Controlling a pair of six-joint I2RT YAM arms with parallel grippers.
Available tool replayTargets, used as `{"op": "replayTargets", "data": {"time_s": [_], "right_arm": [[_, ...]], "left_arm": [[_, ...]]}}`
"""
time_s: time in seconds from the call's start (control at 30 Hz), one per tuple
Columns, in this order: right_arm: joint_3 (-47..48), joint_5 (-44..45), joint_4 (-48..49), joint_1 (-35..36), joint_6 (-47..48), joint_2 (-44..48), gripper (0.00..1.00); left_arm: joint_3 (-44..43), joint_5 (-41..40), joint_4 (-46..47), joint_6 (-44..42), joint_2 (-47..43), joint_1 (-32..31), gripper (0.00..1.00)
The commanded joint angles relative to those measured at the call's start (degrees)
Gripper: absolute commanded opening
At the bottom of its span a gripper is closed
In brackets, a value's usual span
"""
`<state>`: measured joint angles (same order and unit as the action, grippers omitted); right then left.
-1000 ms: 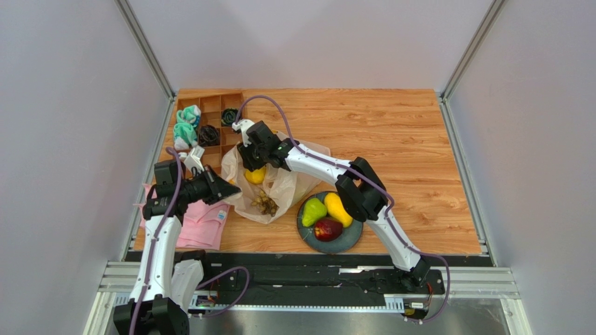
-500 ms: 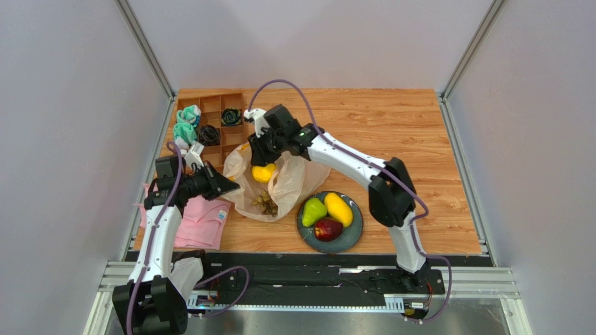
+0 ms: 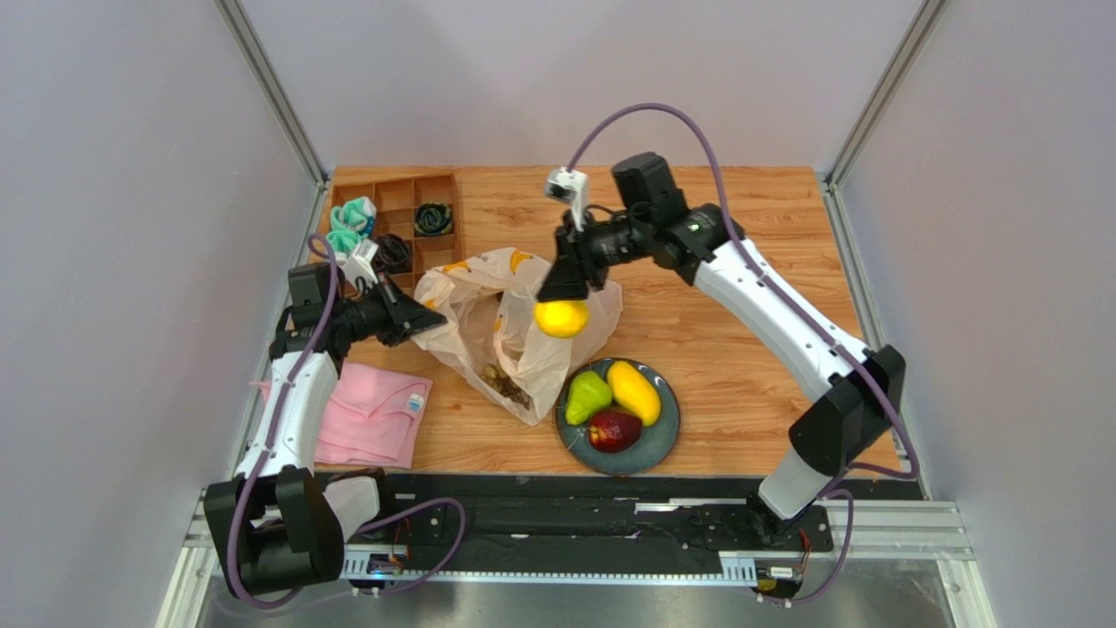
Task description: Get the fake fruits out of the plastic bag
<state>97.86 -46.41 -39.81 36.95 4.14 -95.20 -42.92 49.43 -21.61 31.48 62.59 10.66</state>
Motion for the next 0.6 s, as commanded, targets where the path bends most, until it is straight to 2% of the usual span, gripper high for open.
{"op": "replayTargets", "data": {"time_s": [0.0, 0.03, 0.13, 0.33, 0.57], "right_arm": [[-10.21, 7.37, -14.77, -9.49, 6.51, 6.07, 0.02], [-15.89, 8.17, -14.25, -11.79, 0.05, 7.64, 0.02], [-26.8, 8.87, -9.59, -19.62, -7.2, 11.51, 0.01], [-32.56, 17.22, -8.27, -21.74, -4.41, 13.11, 0.01], [-36.69, 25.49, -0.63, -21.22, -4.4, 10.3, 0.02]], "left_arm": [[-1.91, 0.41, 2.27, -0.19, -0.18, 0.59, 0.0], [-1.82, -0.2, 2.44, -0.46, -0.27, 0.51, 0.0], [-2.08, -0.82, 1.92, -2.3, -0.36, 0.51, 0.0], [-3.23, -1.09, -0.63, -4.41, 0.52, 0.51, 0.0], [-3.58, -1.97, -3.17, -7.22, 0.96, 0.77, 0.0]]}}
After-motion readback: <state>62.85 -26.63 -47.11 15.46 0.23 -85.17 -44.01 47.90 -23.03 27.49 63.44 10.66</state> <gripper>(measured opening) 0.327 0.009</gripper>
